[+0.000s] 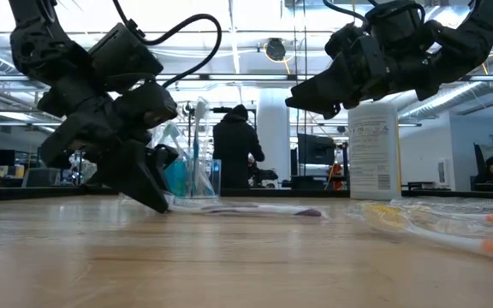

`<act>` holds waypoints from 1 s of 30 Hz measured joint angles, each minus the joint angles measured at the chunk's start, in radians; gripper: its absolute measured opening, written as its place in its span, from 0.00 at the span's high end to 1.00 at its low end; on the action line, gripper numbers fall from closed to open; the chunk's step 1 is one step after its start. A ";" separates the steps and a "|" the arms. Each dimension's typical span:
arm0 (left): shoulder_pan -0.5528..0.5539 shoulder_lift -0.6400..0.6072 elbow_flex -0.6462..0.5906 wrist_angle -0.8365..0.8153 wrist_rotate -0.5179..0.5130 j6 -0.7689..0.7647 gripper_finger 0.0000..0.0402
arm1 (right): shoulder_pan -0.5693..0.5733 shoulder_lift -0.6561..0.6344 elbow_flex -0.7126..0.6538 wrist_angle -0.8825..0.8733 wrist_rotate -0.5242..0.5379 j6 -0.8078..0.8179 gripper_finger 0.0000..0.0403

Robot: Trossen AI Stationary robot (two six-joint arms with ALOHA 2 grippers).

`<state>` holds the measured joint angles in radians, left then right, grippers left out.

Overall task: Pick & Place toothbrushing station
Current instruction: Put the violet toothbrush into the transparent organizer

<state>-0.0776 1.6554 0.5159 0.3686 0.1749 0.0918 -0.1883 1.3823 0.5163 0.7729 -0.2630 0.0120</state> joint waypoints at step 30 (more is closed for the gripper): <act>-0.111 -0.199 0.771 -1.371 -0.682 0.584 0.88 | 0.000 0.000 0.000 -0.016 0.000 -0.042 0.50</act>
<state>-0.1890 1.4567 1.2871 -1.0021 -0.5076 0.6758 -0.1883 1.3827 0.5163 0.7571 -0.2634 -0.0303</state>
